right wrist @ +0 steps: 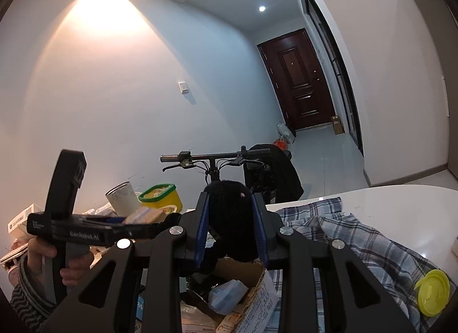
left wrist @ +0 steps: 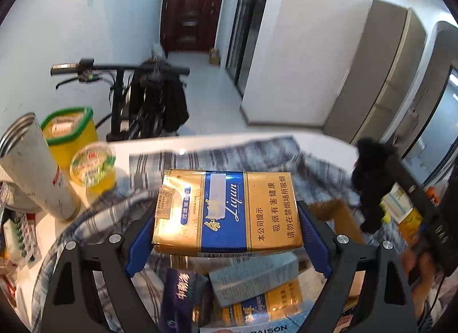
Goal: Organize objects
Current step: 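Lower the Liqun box into the cardboard box while the right drops the black bundle in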
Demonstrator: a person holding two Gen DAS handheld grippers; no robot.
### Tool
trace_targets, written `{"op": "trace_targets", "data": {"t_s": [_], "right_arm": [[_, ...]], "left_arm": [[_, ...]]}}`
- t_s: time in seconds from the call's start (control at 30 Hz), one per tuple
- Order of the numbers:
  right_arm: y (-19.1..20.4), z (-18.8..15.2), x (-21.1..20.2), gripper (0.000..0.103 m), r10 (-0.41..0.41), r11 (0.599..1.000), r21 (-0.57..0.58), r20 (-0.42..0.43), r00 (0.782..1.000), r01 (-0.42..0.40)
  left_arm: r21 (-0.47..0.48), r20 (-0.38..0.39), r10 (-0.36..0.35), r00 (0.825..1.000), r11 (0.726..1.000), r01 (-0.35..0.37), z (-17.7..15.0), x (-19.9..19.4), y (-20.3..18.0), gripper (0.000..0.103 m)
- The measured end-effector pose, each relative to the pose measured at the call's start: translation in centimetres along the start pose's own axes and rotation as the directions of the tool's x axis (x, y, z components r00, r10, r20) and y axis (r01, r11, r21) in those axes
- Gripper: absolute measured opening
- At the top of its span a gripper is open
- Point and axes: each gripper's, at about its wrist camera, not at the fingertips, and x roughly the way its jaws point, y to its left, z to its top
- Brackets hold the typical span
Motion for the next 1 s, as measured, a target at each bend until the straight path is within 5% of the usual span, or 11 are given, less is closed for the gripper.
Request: {"op": "trace_targets", "data": {"t_s": [0.37, 0.83, 1.0], "right_arm": [[0.1, -0.2, 0.2, 0.028, 0.005, 1.0, 0.003, -0.019, 1.0, -0.005], [-0.2, -0.6, 0.2, 0.028, 0.095, 0.994, 0.05, -0.028, 0.995, -0.094], [-1.4, -1.1, 0.2, 0.028, 0.154, 0.985, 0.083, -0.019, 0.988, -0.152]], "left_arm": [[-0.019, -0.092, 0.014, 0.996, 1.0, -0.016, -0.5, 0.8, 0.2, 0.103], [-0.115, 0.077, 0.049, 0.996, 0.993, -0.04, 0.7, -3.5, 3.9, 0.103], [-0.138, 0.115, 0.136, 0.984, 0.983, -0.12, -0.1, -3.0, 5.4, 0.103]]}}
